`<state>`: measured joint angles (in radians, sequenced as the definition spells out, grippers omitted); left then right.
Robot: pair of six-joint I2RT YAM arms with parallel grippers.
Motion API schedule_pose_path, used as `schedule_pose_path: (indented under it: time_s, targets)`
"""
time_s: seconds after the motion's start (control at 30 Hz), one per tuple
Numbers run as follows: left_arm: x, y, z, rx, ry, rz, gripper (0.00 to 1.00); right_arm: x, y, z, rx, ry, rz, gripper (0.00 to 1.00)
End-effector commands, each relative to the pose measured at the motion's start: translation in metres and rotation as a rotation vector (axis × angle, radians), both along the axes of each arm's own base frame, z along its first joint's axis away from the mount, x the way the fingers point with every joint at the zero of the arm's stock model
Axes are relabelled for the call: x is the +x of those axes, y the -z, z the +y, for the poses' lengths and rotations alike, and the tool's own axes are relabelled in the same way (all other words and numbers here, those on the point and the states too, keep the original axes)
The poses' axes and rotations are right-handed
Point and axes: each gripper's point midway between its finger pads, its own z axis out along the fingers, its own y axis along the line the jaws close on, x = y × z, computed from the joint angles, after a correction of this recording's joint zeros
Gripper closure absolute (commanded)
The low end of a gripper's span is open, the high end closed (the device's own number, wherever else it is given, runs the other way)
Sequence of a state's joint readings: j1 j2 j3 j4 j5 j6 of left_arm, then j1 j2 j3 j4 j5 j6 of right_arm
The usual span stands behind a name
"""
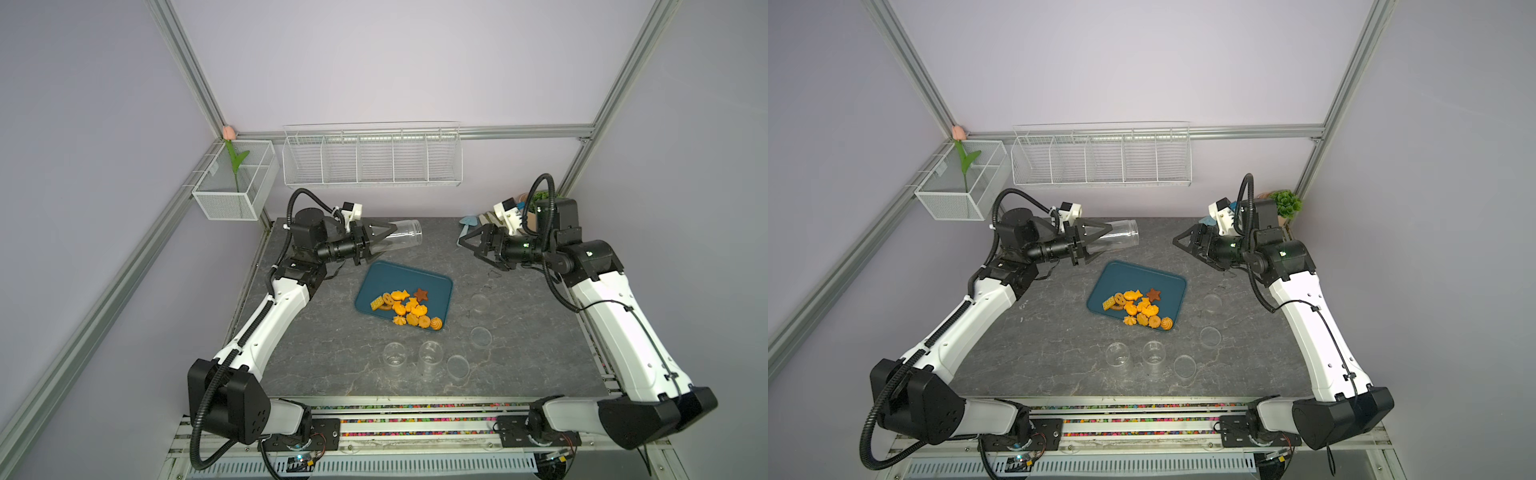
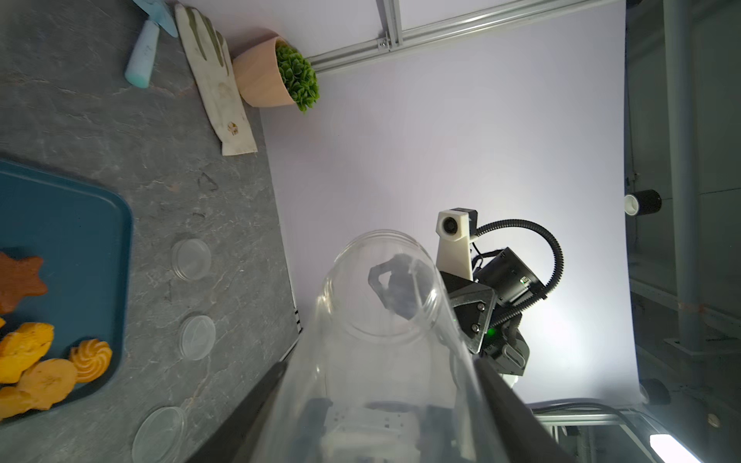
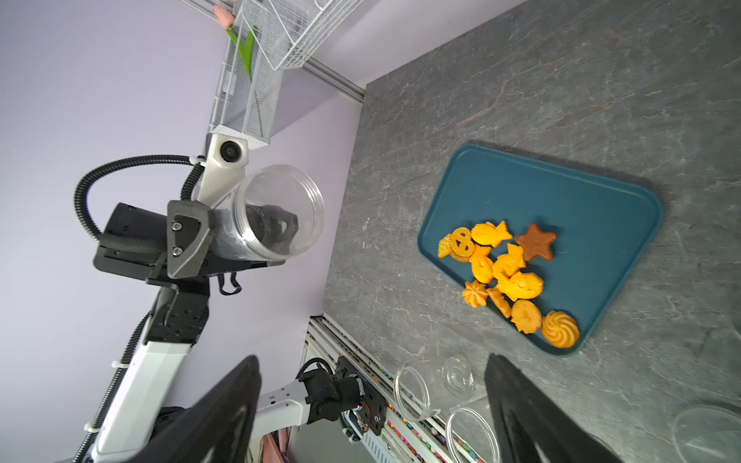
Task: Pour the cookies out of the jar
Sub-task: Place the jar at the center of the board.
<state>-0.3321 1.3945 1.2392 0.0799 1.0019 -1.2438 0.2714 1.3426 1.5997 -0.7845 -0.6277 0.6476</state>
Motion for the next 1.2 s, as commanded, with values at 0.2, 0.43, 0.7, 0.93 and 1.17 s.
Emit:
schedule_pose_path:
  time_s: [0.2,0.43,0.7,0.93,1.17]
  targets:
    - [-0.027,-0.031,-0.008,-0.109,0.100,-0.042,0.33,-0.010,-0.046,0.022,0.283,-0.127,-0.053,0.11]
    - [-0.041,-0.034,-0.028,-0.113,0.195,-0.047,0.33,-0.016,-0.059,0.028,0.324,-0.182,-0.065,0.11]
    - [-0.045,-0.045,-0.039,-0.151,0.242,-0.052,0.33,-0.023,-0.064,0.036,0.344,-0.233,-0.054,0.11]
    - [-0.052,-0.048,-0.050,-0.154,0.276,-0.054,0.33,-0.028,-0.061,0.046,0.351,-0.280,-0.029,0.11]
    - [-0.060,-0.050,-0.056,-0.156,0.300,-0.055,0.33,-0.036,-0.064,0.059,0.358,-0.320,-0.028,0.11]
